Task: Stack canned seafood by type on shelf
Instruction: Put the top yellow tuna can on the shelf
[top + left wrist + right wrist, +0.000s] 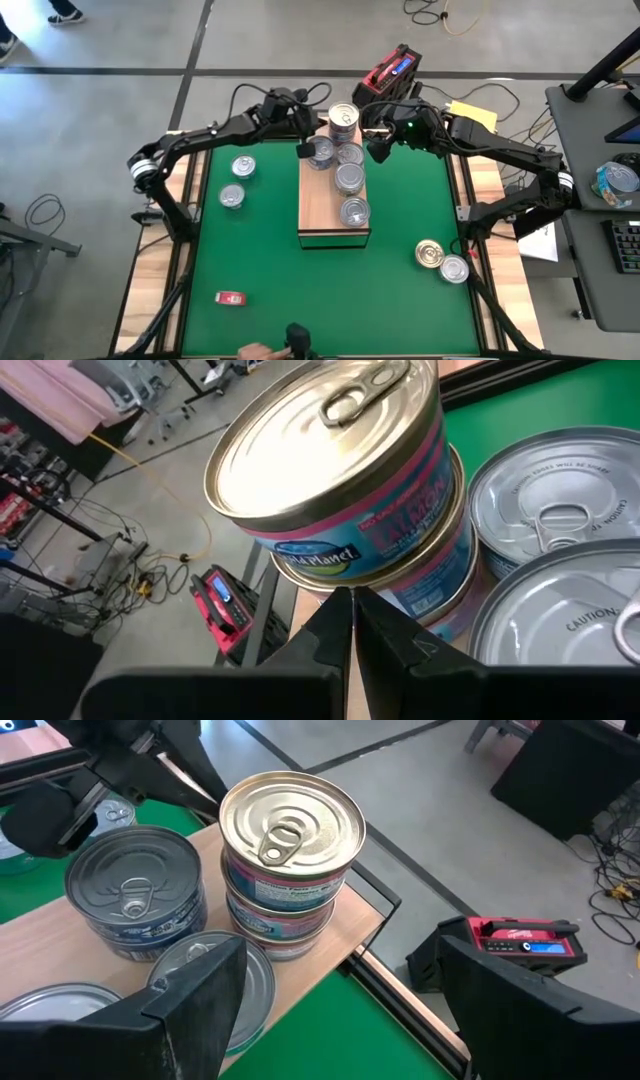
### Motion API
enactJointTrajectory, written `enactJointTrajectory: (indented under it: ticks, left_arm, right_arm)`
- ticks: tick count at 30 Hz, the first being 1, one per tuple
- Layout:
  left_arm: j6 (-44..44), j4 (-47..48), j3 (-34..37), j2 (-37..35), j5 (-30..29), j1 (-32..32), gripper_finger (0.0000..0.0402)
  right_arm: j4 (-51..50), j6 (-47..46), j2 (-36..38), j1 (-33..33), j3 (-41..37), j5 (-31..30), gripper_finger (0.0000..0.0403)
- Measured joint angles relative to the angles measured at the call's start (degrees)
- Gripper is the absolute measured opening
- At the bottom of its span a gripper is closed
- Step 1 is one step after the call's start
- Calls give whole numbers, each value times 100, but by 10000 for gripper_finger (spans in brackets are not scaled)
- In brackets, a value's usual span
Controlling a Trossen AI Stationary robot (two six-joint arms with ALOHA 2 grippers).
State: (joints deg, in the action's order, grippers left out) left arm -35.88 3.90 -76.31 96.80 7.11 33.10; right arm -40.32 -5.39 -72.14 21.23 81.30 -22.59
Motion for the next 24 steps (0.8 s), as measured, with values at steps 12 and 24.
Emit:
enactJointTrajectory:
  ticks: [12,24]
  left_arm:
    - [68,708,-705,535,30,2,0]
    - [-52,1249,-938,453,-73,48,0]
  right_arm:
    - [0,0,-4,0,0,2,313]
    - [0,-7,-4,0,-9,2,313]
